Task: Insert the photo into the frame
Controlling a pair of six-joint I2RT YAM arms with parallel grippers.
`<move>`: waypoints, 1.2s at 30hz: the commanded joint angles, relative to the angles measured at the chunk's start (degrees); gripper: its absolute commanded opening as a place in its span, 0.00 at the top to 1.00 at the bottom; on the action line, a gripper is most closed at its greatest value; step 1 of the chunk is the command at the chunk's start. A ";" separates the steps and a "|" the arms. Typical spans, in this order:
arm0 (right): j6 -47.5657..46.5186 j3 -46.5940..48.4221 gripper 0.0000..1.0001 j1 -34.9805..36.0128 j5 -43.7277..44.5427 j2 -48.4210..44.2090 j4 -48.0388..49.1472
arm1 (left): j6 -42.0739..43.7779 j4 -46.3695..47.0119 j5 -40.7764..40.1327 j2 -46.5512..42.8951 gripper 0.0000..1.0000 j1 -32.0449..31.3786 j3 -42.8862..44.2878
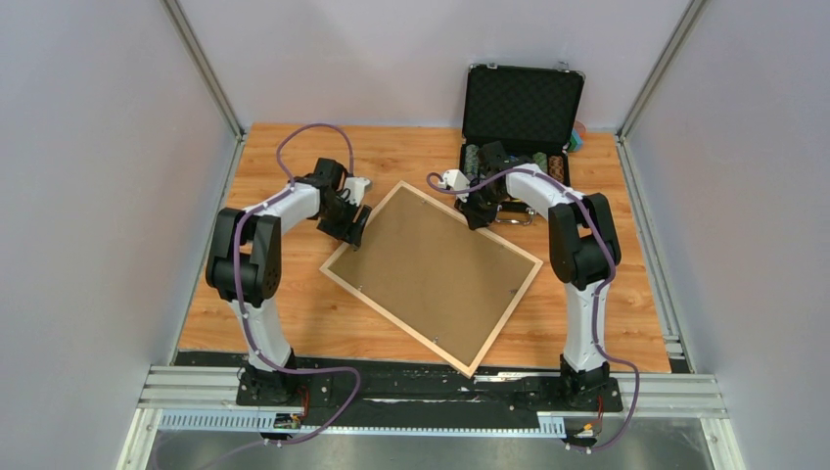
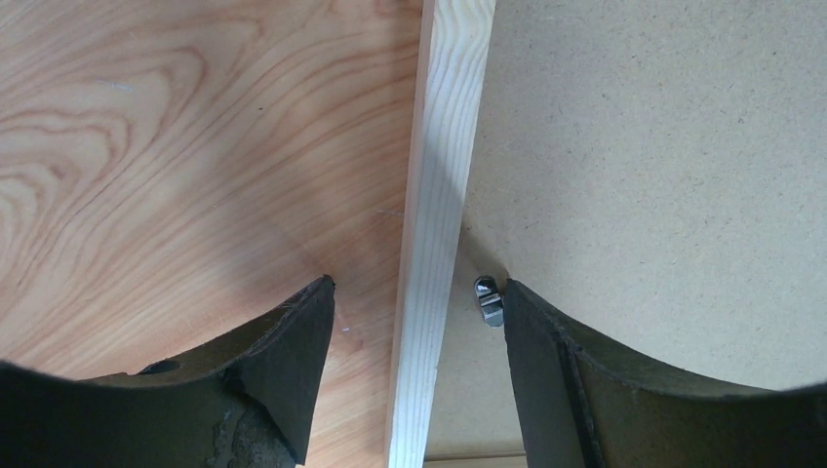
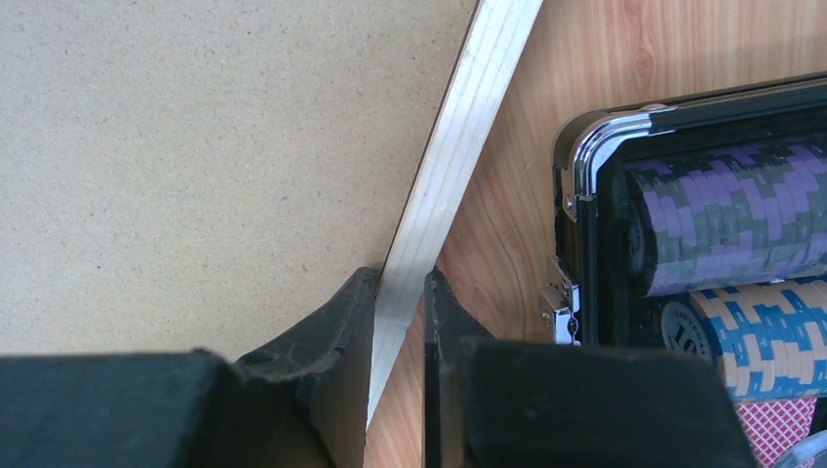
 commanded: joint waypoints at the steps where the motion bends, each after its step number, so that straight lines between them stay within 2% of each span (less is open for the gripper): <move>1: -1.62 2.01 1.00 0.62 -2.22 -0.13 0.16 | 1.15 0.83 0.76 -2.09 0.29 -0.71 -1.42; 11: -1.17 1.34 1.00 0.60 -2.00 -0.11 0.19 | 1.43 0.74 0.49 -3.32 0.36 -0.74 -2.62; 15: -1.08 1.28 1.00 0.61 -2.00 -0.11 0.23 | 1.93 0.58 0.07 -3.88 0.43 -0.74 -2.68; 26: -0.91 0.50 1.00 0.60 -1.57 -0.22 0.19 | 2.46 0.37 -0.05 -3.80 0.53 -0.74 -1.98; 31: -0.82 0.50 1.00 0.64 -1.56 -0.09 0.21 | 2.90 0.14 0.16 -3.88 0.62 -0.74 -1.83; 36: -0.63 0.55 1.00 0.64 -1.65 -0.04 0.22 | 3.11 0.03 0.21 -3.77 0.63 -0.74 -1.49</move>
